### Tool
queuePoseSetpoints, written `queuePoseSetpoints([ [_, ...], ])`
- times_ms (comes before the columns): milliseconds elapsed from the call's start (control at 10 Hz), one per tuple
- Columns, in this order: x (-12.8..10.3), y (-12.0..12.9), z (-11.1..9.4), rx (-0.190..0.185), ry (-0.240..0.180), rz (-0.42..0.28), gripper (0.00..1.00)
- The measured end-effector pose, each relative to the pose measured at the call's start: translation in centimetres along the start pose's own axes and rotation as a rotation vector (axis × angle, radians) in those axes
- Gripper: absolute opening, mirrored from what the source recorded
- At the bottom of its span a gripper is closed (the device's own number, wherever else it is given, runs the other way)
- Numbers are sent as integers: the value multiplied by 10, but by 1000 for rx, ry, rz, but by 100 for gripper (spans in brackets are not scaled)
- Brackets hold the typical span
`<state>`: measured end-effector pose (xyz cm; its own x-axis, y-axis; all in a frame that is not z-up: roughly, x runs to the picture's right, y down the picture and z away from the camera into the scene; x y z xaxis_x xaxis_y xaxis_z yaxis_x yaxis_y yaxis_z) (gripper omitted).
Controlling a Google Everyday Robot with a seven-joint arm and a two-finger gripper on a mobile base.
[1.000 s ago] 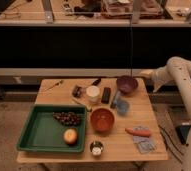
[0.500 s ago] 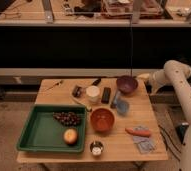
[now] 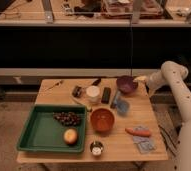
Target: Stack bowls on top of each other
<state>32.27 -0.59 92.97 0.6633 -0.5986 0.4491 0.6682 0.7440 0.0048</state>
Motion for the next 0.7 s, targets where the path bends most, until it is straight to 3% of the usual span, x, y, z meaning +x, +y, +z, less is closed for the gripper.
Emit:
queuePoseSetpoints([
  [700, -17, -8, 29, -13, -69, -18, 80],
])
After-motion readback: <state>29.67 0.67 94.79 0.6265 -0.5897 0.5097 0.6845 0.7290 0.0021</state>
